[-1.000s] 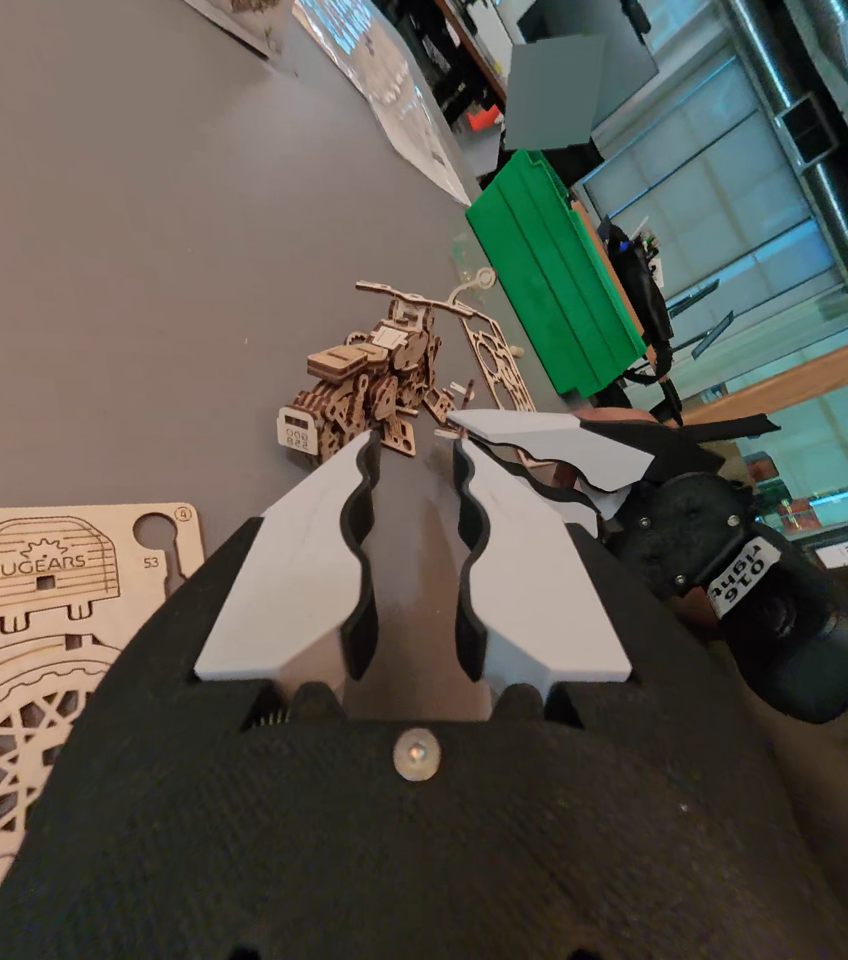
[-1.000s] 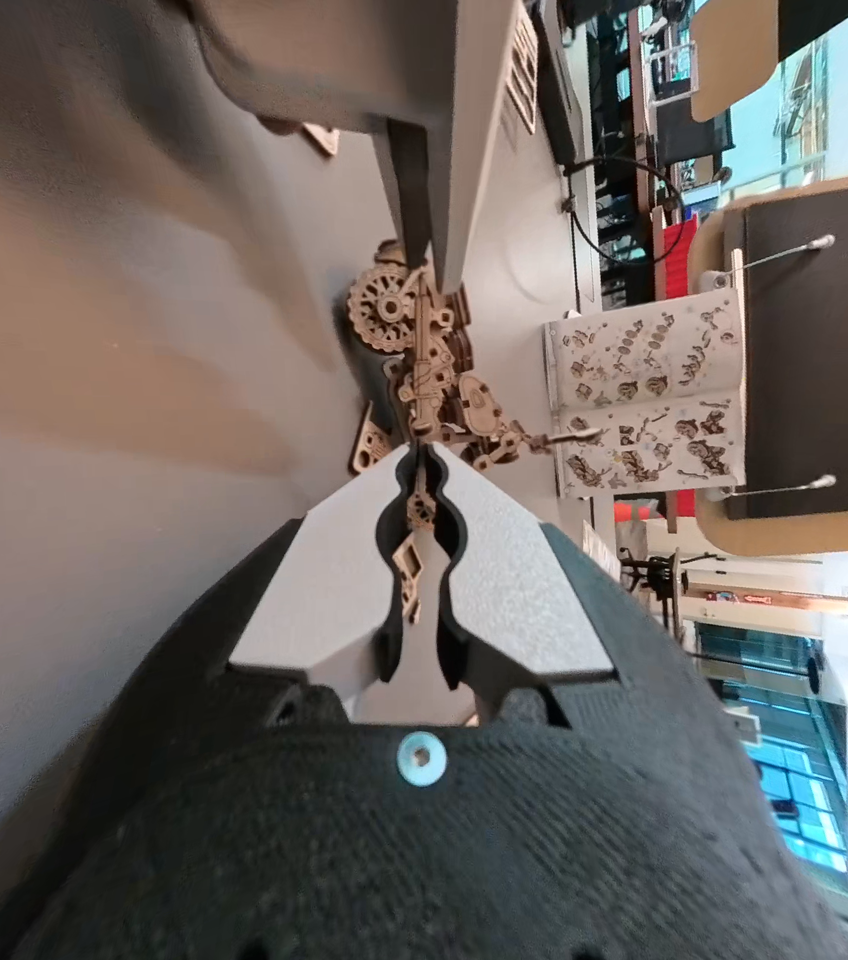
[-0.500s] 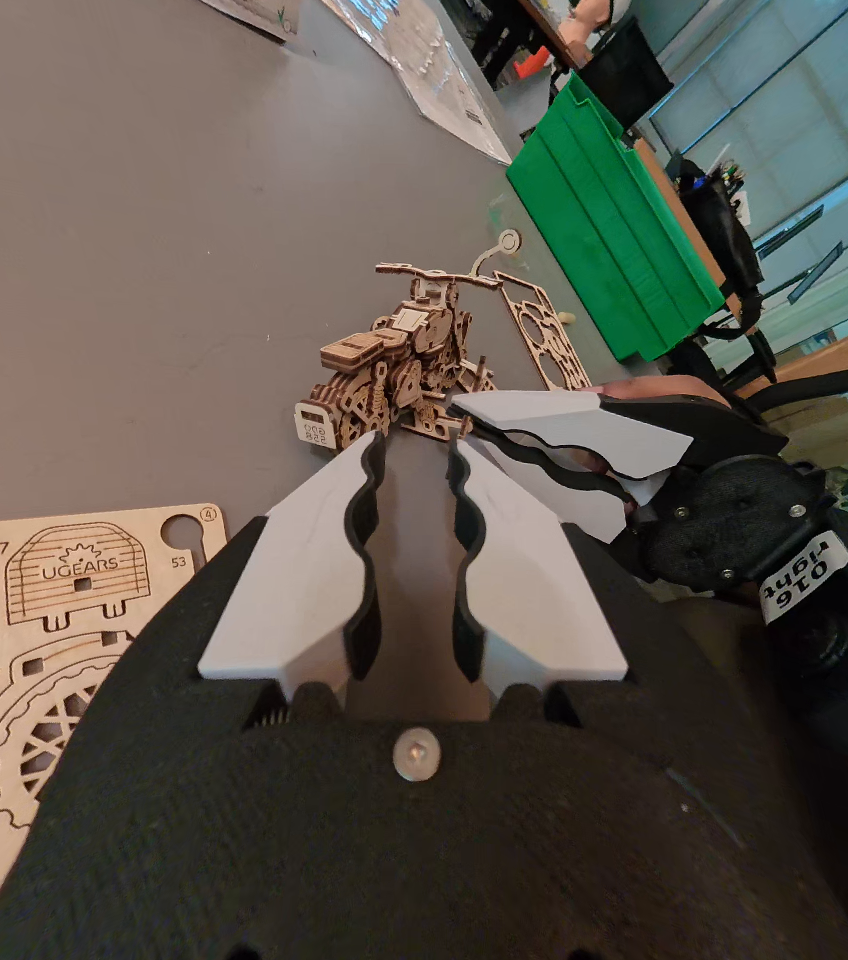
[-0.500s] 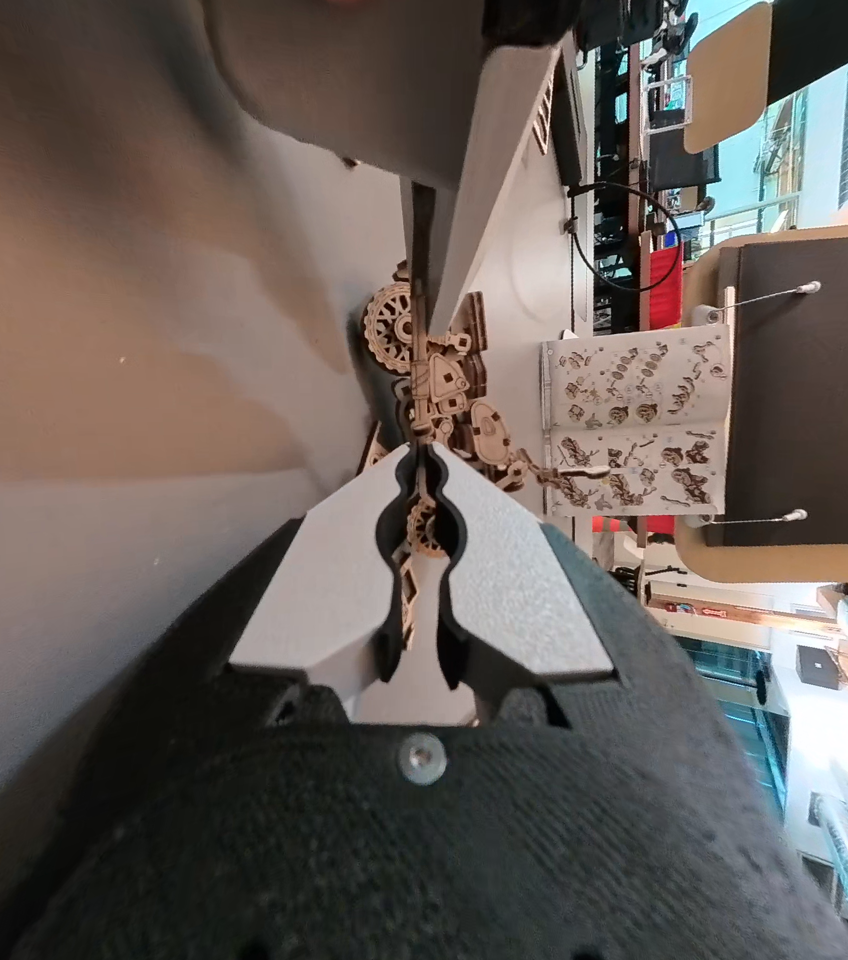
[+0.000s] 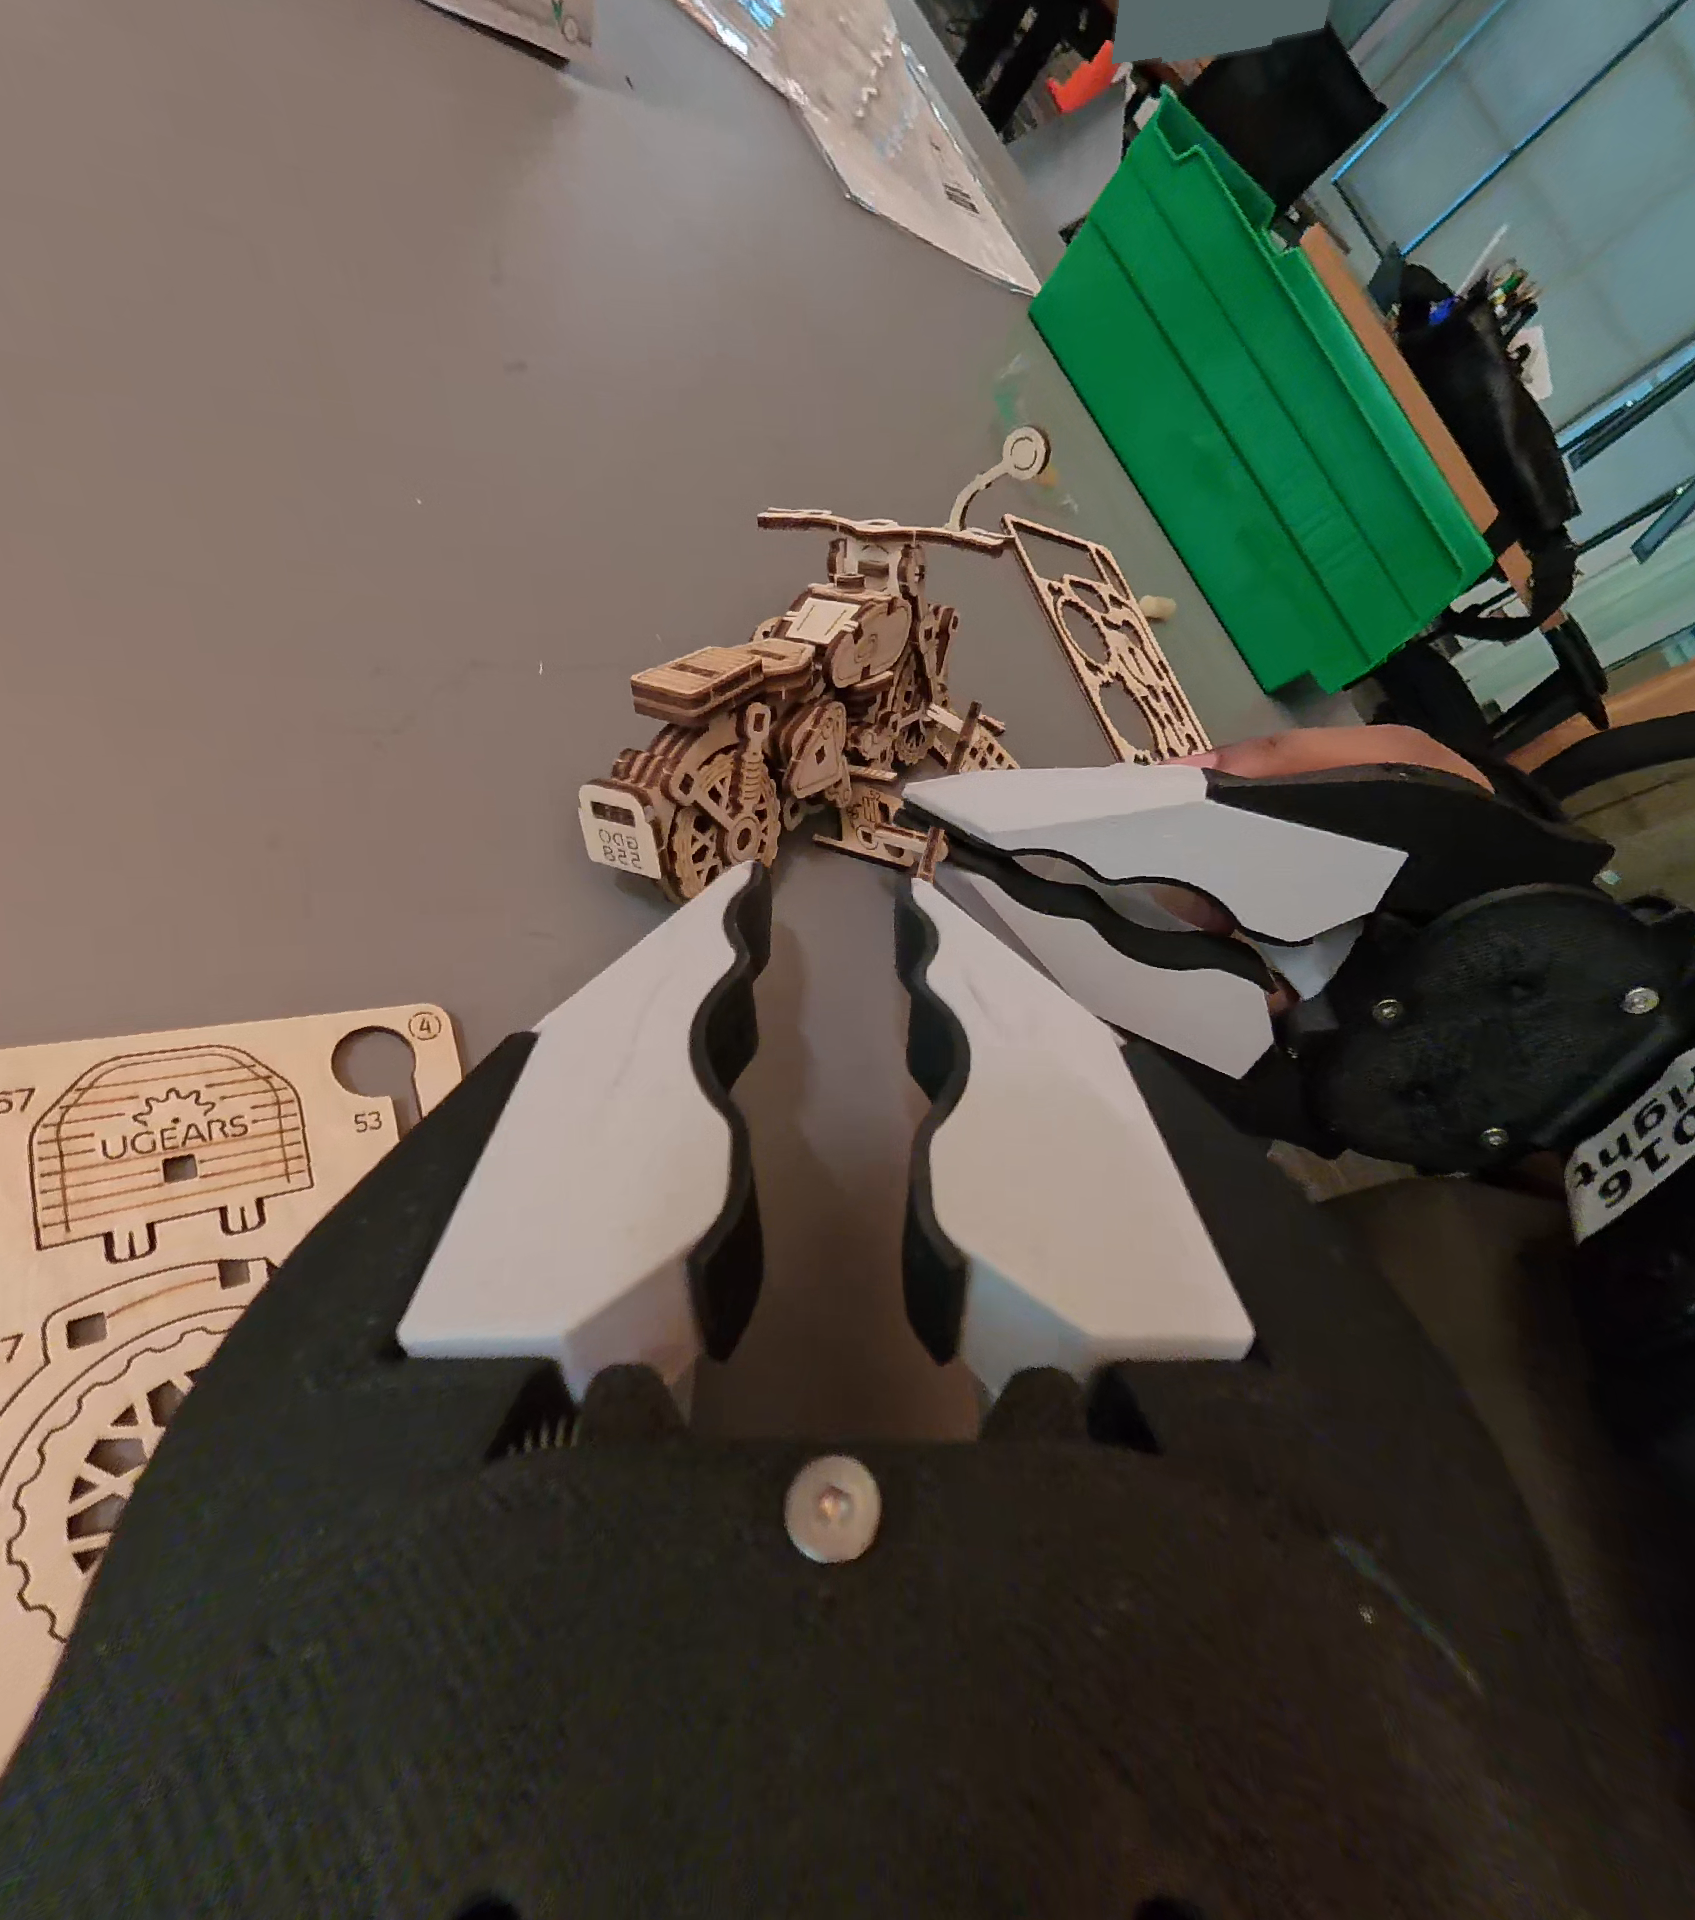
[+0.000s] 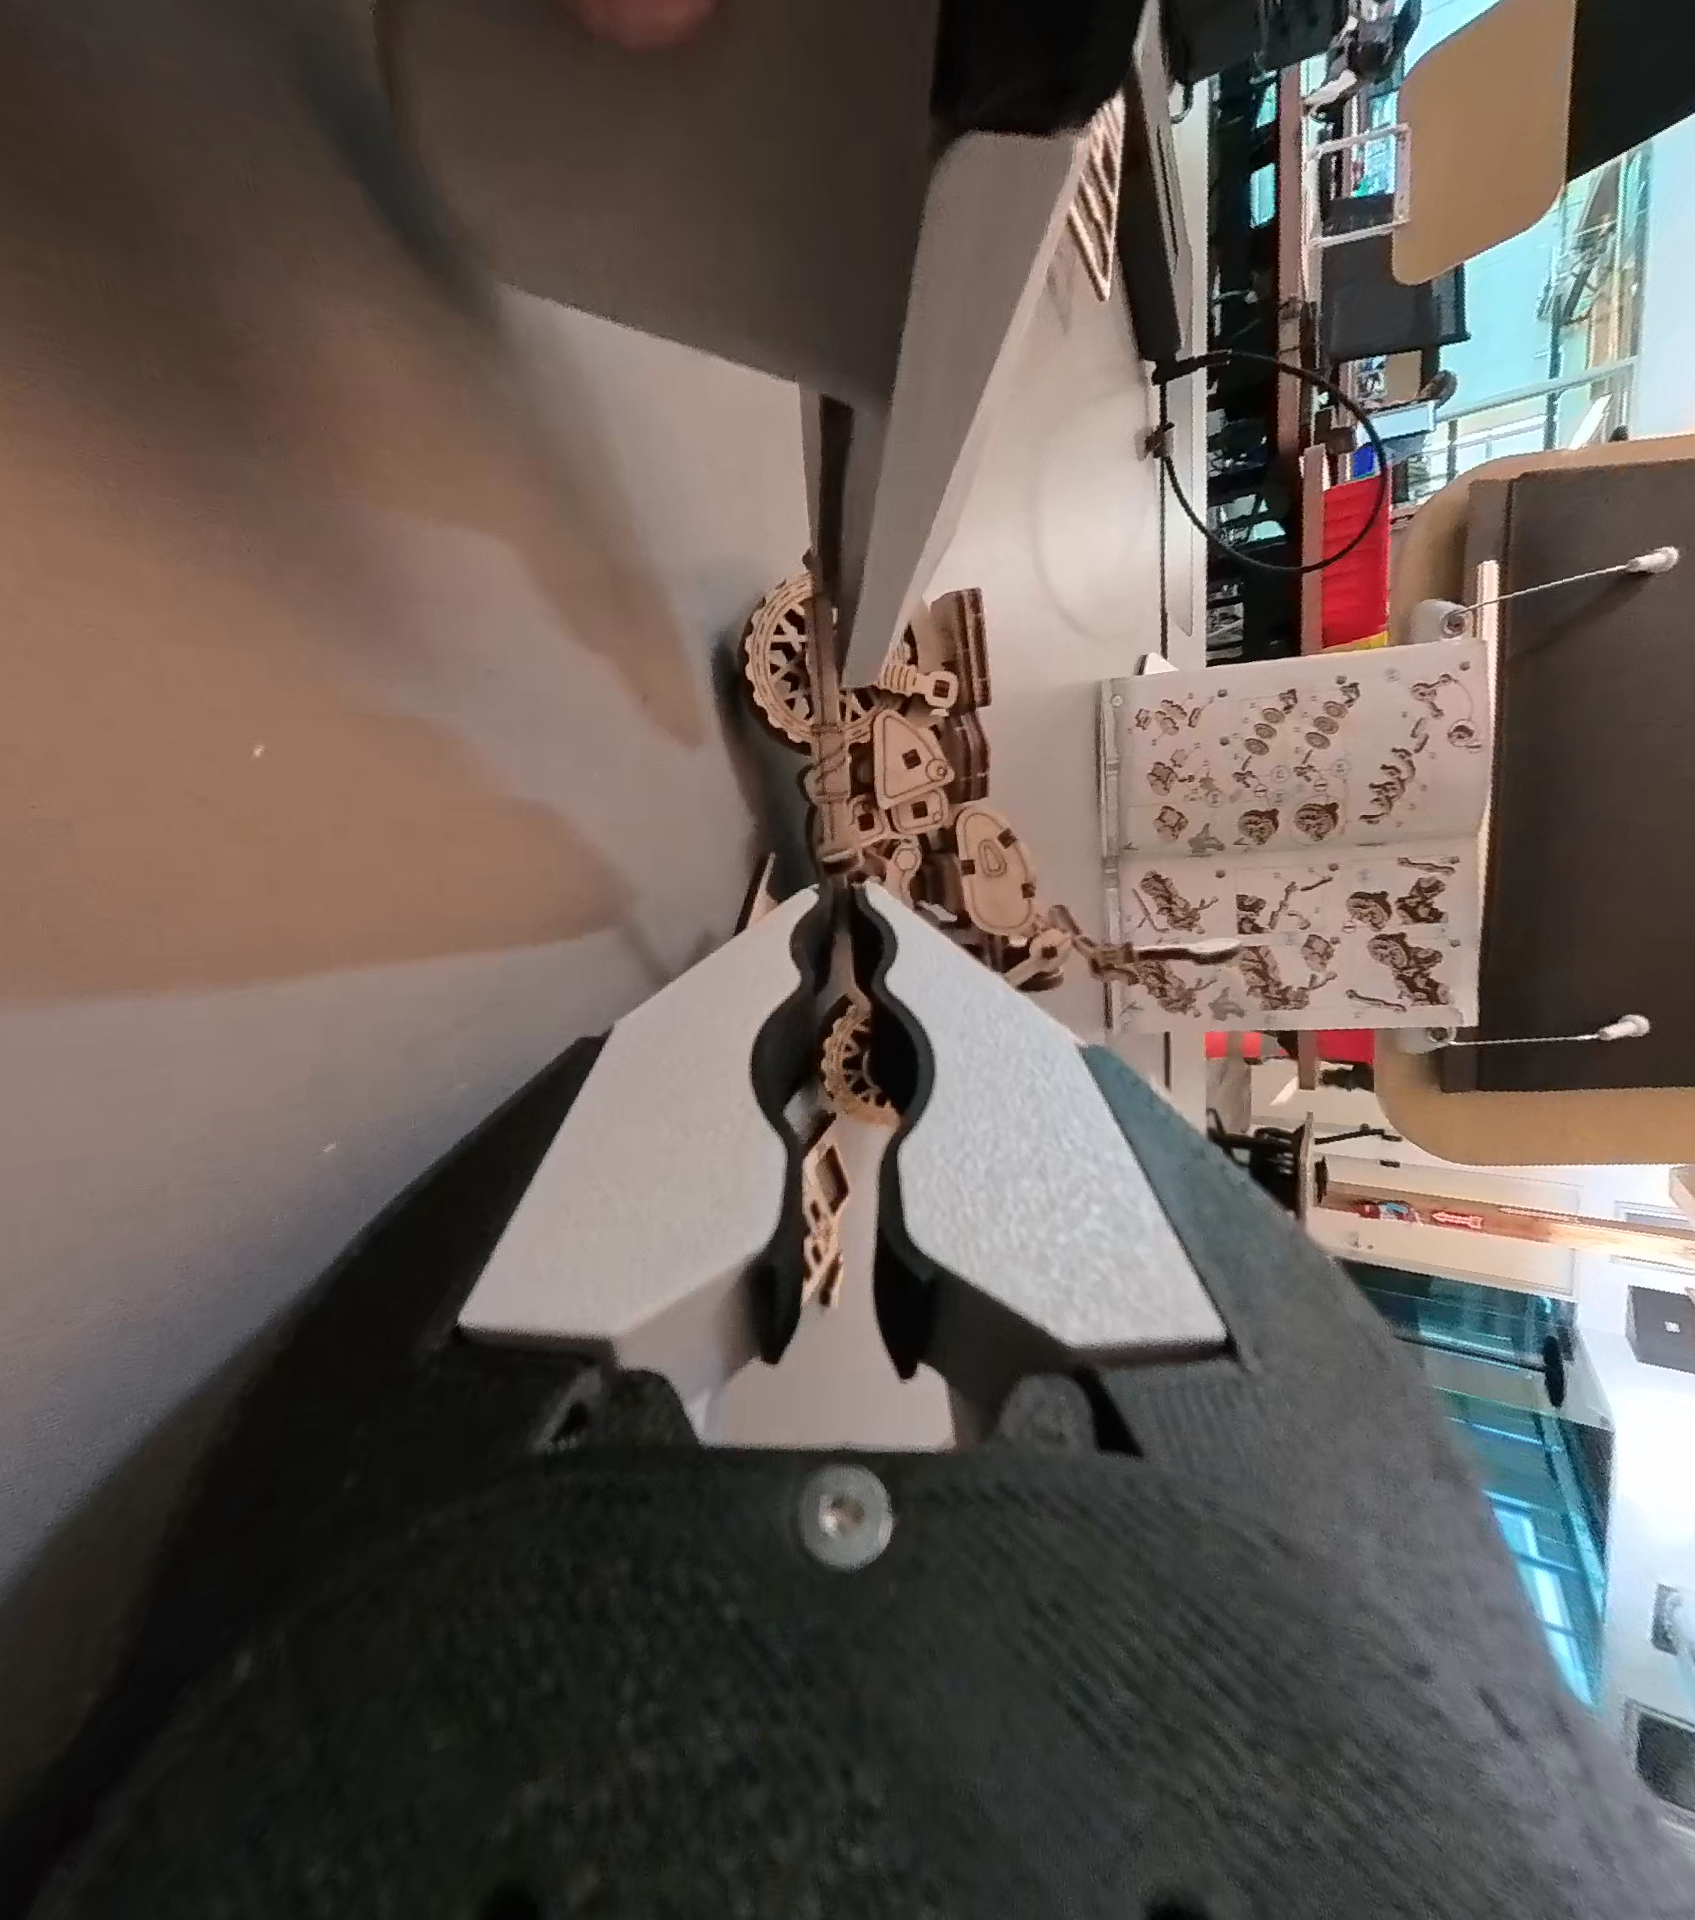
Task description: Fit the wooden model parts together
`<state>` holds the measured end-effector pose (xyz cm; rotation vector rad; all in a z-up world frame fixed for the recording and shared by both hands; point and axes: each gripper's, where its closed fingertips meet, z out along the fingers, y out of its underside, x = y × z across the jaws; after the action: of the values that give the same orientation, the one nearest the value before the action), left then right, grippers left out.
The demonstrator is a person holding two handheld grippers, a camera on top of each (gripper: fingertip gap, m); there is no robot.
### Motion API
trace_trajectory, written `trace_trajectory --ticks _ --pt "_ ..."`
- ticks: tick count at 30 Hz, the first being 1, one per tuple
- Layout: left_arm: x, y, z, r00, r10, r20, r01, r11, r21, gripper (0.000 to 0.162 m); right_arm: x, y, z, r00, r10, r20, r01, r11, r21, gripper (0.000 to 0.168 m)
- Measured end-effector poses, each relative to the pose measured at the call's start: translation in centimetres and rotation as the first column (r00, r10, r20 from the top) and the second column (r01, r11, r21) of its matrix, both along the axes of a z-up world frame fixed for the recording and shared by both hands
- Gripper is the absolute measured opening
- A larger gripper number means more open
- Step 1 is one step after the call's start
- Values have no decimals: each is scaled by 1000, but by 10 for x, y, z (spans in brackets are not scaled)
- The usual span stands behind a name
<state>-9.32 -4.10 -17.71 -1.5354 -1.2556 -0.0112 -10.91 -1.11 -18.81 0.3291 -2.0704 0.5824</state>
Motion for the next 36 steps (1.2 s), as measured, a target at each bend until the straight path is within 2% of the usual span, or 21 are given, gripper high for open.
trace_trajectory --ticks 11,24,28,31,36 --pt "-2 -3 7 999 6 -34 -5 1000 8 16 -2 3 -4 998 -47 39 47 999 4 1" --pt "4 3 2 999 -45 18 44 998 42 14 -3 0 -2 999 -40 30 40 999 -13 0" --pt "5 4 3 999 -50 14 50 998 46 12 -3 -1 -2 999 -40 33 41 999 -18 0" --pt "4 4 3 999 -47 20 46 997 57 3 -2 -2 -2 999 -34 28 34 999 -13 0" --pt "4 3 5 998 -46 42 42 994 103 2 -2 -3 -3 999 -31 34 32 999 -20 1"
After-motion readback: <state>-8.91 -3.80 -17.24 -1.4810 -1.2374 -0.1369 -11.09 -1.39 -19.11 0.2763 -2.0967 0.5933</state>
